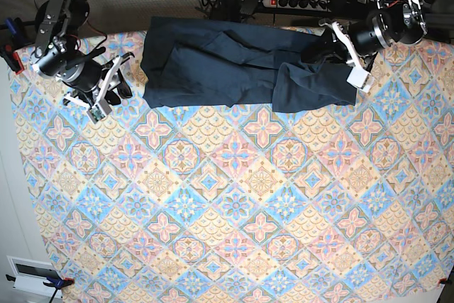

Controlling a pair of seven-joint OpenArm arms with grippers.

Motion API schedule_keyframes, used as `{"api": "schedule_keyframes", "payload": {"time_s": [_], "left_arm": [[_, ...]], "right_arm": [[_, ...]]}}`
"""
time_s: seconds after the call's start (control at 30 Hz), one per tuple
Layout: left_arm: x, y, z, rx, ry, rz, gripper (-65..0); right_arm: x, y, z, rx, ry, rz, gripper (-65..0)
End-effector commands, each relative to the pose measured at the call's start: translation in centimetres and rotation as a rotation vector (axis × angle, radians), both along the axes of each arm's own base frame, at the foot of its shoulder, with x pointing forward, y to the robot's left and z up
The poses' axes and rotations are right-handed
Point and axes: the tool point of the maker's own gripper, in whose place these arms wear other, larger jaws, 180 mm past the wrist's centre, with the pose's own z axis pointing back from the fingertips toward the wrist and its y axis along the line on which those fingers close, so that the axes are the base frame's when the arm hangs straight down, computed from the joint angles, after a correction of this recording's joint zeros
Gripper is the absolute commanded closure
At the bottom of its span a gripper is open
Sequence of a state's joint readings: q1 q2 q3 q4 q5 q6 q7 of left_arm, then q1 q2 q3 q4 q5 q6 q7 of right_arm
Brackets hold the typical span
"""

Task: Layout the t-shirt on the table in an organized manner, then fold the t-shirt properly

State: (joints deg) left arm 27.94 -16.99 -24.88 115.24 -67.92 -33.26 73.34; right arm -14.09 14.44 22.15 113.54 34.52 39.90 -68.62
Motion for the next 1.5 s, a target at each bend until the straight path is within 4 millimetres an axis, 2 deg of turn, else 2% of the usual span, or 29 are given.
{"api": "schedule_keyframes", "payload": {"time_s": [0.0,0.17,0.33,0.47,0.6,0.7,0.83,0.97,1.03,1.17,1.33,1.47], "left_arm": [[0.5,-0.2,1.1,-0.017,-0.043,-0.007,-1.1],[1.1,0.5,0.8,0.018,-0.047,-0.012,-1.3],[2.9,2.3,-2.6,0.14,-0.005,0.07,-1.3],[4.6,2.2,-3.9,0.123,-0.007,0.146,-1.4],[5.2,1.5,-4.5,0.107,-0.011,0.189,-1.8],[5.2,1.4,-4.8,0.113,-0.008,0.196,-7.2],[4.7,1.0,-4.5,0.104,0.004,0.169,-20.7],[4.2,0.7,-1.2,0.057,-0.067,0.115,-29.1],[4.4,1.7,-0.4,0.065,-0.092,0.108,-31.0],[5.4,6.0,0.9,0.117,-0.147,0.231,-31.5],[5.2,10.6,-0.6,0.169,-0.1,0.36,-31.5],[5.3,11.6,-1.4,0.222,-0.081,0.375,-31.5]], "right_arm": [[0.7,-0.3,1.2,-0.001,-0.046,0.003,-16.9],[0.7,-0.4,1.2,-0.001,-0.047,0.0,-16.9],[0.7,-0.3,1.2,-0.001,-0.046,0.003,-16.9],[0.7,-0.3,1.2,-0.001,-0.046,0.003,-16.9],[0.7,-0.4,1.2,-0.001,-0.047,0.0,-16.9],[0.7,-0.4,1.2,-0.001,-0.047,0.0,-16.9],[0.7,-0.4,1.2,-0.001,-0.047,0.0,-16.9],[0.7,-0.4,1.2,-0.001,-0.047,0.0,-16.9],[0.7,-0.2,1.1,0.0,-0.045,0.005,-16.9],[0.6,-0.2,1.0,-0.002,-0.039,0.006,-16.9],[0.2,0.0,0.7,0.001,-0.02,0.014,-16.9],[-0.3,1.6,-0.3,0.006,0.022,0.063,-17.2]]}}
